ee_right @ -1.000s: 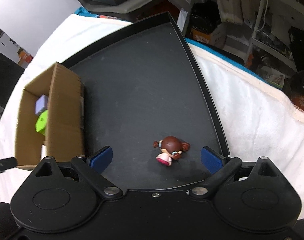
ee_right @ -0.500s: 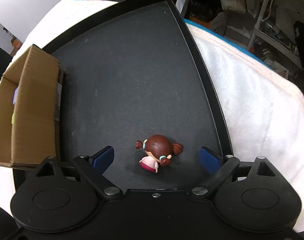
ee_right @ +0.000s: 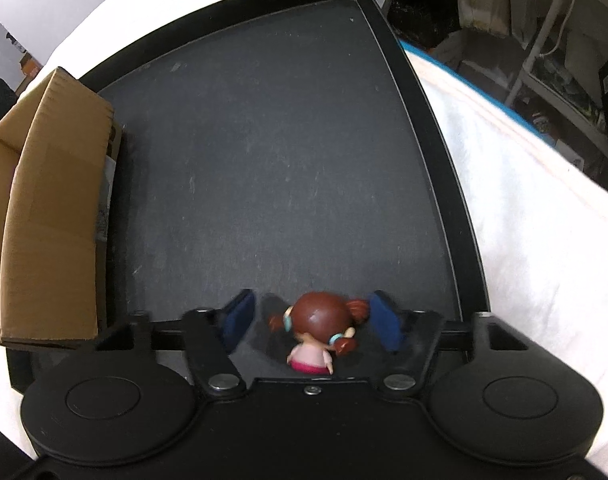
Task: Organize rigid objects
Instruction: 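Move the right gripper to the brown-haired doll figure and grasp it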
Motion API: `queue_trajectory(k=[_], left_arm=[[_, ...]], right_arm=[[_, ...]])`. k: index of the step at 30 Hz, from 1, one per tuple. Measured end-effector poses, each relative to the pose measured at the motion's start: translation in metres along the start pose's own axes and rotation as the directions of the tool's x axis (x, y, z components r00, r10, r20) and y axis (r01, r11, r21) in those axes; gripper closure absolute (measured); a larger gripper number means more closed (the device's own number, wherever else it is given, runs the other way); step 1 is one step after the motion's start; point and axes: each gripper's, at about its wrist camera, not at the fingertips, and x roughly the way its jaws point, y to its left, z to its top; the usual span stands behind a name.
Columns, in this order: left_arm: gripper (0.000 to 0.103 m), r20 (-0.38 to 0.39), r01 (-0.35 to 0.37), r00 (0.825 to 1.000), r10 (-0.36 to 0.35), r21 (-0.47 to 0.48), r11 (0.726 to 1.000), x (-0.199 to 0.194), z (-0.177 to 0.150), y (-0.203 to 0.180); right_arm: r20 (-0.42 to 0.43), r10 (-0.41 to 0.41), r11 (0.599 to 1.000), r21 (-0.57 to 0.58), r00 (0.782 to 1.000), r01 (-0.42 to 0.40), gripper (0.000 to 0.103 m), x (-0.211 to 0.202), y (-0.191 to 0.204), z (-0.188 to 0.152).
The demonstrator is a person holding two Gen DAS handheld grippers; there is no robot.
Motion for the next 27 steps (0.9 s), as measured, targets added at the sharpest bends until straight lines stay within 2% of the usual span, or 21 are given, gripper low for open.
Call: queue_trajectory(k=[11,12,13,14,20,27], left_arm=[[0.026,0.011,0.033,0.999,-0.033,-0.019,0.999,0.000,0.001,0.015],[0.026,0.013,0.036,0.999,-0.036,-0.019,0.999,-0.001,0.001,0.017],[0.026,0.016,0.038,0.999,-0.037,-0.020,0.999,-0.001,0.002,0.019],[0.026,0.018,0.039,0.999,-0.039,-0.022,0.999,-0.002,0.002,0.020],[0.026,0.028,0.056,0.998,-0.055,-0.046,0.997,-0.006,0.004,0.034],[0.026,0.031,0.072,0.997,-0.071,-0.042,0.996,-0.007,0.003,0.039]], right_arm=[[0.027,0.012,1.000,-0.014,1.000,-0.011,0.067,-0.017,0.011,0.004],[0.031,0.011,1.000,-0.016,0.999,-0.011,0.074,-0.020,0.014,0.005],[0.033,0.012,1.000,-0.016,0.999,-0.012,0.089,-0.021,0.016,0.005],[0.030,0.022,1.000,-0.007,0.999,-0.022,0.095,-0.024,0.017,0.006],[0.046,0.017,0.999,-0.032,0.999,-0.016,0.097,-0.032,0.032,0.011],[0.060,0.036,0.999,0.015,0.998,-0.037,0.097,-0.036,0.026,0.010]])
